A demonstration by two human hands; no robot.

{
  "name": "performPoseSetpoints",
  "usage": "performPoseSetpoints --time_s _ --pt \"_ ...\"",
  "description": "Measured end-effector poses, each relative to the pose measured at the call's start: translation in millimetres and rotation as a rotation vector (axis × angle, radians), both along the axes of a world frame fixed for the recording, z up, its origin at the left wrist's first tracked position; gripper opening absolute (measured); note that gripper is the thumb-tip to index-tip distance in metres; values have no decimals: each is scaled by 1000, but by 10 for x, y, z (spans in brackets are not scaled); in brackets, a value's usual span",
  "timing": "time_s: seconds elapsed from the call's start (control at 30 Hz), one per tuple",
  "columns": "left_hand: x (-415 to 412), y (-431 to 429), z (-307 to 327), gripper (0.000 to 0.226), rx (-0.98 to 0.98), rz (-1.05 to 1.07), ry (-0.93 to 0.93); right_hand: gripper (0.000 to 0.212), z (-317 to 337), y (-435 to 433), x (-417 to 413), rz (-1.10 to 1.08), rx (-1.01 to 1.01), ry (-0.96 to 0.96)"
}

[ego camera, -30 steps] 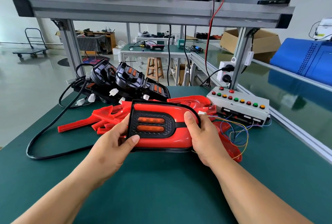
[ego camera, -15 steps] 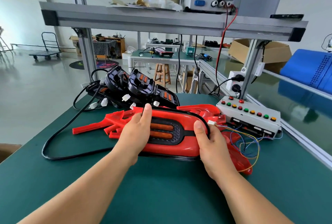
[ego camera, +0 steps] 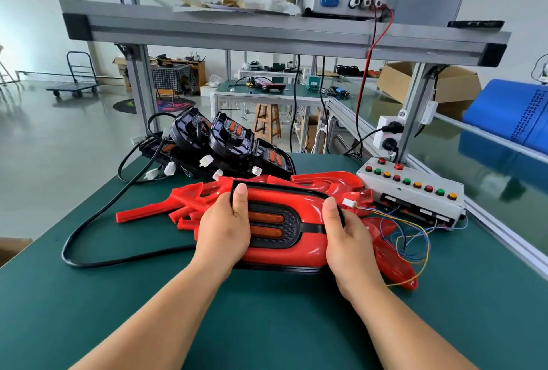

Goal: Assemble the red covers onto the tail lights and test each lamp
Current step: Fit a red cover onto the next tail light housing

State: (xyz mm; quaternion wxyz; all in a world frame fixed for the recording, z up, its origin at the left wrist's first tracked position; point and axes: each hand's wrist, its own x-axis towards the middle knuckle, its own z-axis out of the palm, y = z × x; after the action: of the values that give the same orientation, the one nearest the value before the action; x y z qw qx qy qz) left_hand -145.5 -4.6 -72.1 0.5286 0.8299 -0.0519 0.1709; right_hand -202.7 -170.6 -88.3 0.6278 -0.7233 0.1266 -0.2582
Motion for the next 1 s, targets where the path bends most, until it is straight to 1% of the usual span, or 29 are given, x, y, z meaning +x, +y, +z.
performPoseSetpoints --time_s 0.07,0.2,0.27,0.33,0.37,0.43,0.47,0.5,0.53,0.6,0.67,0.73,0.8,0.83,0.87,0.97,1.0 --pt "25 12 -28 59 32 9 -22 63 5 1 -4 -4 -26 -8" --pt "30 50 -30 84 -23 -32 30 61 47 -5 -15 -23 -154 -30" --pt "11 40 -26 85 1 4 26 63 61 -6 -11 -32 -186 -24" --pt "0 26 -33 79 -18 -11 52 66 67 4 -16 -46 -182 -21" --pt "-4 24 -26 74 -86 -75 105 68 70 11 -20 -50 -165 -21" --pt "-34 55 35 73 -258 -286 292 71 57 2 -21 -54 -89 -14" --pt "-40 94 57 76 -303 -377 369 73 49 -11 -20 -56 -32 0" --pt "-50 143 69 76 -312 -457 393 75 50 -28 -21 -58 30 18" --pt "-59 196 62 68 -290 -533 372 80 54 -47 -24 -62 87 31" --pt "-86 270 32 48 -174 -651 349 93 69 -70 -30 -77 166 37" --pt "-110 301 -1 50 -114 -690 358 105 82 -79 -32 -82 184 44" --pt "-113 278 -20 56 -165 -697 324 113 91 -85 -24 -58 177 54" --pt "-123 249 1 59 -233 -680 291 120 117 -95 -32 17 181 68" --pt "-120 240 7 60 -261 -687 280 120 129 -109 -36 73 193 77" --pt "-115 238 13 59 -293 -697 279 115 135 -133 -43 140 208 89" --pt "-67 272 23 57 -379 -726 295 78 120 -227 -46 369 308 83" --pt "-55 290 27 56 -397 -741 294 77 100 -254 -40 446 338 85"
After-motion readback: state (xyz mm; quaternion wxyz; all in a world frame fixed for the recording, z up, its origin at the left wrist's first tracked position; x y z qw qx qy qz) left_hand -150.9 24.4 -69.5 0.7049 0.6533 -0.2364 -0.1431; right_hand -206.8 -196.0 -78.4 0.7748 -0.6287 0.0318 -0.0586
